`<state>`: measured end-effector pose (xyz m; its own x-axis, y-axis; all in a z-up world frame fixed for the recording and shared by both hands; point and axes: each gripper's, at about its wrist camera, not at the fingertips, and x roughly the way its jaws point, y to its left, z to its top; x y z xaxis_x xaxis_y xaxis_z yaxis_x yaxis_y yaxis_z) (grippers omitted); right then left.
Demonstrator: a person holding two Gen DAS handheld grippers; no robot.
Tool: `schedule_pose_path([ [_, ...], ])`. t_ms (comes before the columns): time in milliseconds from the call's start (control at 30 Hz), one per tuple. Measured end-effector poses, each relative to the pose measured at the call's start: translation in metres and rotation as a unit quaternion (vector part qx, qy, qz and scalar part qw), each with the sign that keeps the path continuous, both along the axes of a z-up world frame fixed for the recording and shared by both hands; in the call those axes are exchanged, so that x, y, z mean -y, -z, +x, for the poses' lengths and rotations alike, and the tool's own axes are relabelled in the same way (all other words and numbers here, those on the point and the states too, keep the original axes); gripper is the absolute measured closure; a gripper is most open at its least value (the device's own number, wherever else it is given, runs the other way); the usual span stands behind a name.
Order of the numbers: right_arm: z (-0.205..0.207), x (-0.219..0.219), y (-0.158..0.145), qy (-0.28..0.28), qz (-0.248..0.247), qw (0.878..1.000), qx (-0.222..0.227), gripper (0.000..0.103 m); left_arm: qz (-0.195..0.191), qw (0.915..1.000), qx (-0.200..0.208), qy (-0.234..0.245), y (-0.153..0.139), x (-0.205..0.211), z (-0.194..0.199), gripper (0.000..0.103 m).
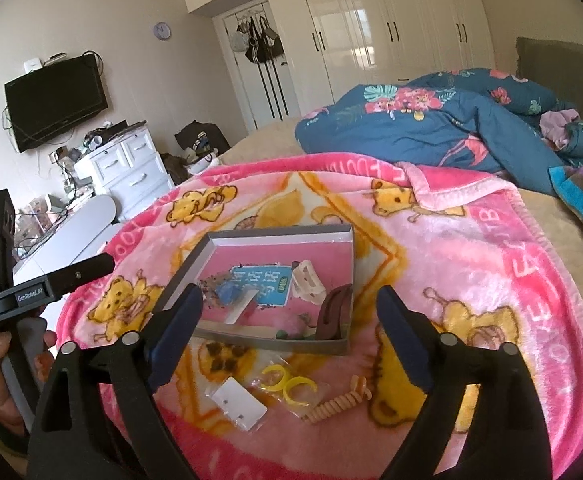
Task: Organize jewelry
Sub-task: 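Lift both open tools away from the tray, then reach the right tool to the white earring card while the left tool reaches the pearl earrings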
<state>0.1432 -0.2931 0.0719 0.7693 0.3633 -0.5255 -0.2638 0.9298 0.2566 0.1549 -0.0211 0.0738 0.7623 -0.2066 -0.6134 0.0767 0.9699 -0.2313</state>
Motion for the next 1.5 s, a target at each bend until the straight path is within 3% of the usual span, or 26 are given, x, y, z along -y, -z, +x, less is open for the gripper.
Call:
schedule_pose_path([
  [500, -0.032, 0.005, -0.01, -0.005, 0.0, 1.0, 0.012, 0.014, 0.017, 0.9998, 0.006, 0.004, -0.001, 0.002, -0.038, 0.009],
  [900, -0.045, 0.004, 0.002, -0.013, -0.007, 1.0, -0.002, 0.014, 0.019, 0.9998, -0.001, 0.002, 0.013, 0.0, -0.058, 0.009],
  [1500, -0.051, 0.013, 0.027, -0.012, -0.016, 0.999, -0.032, 0.014, 0.053, 0.9982, -0.026, 0.012, 0.044, 0.016, -0.068, 0.009],
])
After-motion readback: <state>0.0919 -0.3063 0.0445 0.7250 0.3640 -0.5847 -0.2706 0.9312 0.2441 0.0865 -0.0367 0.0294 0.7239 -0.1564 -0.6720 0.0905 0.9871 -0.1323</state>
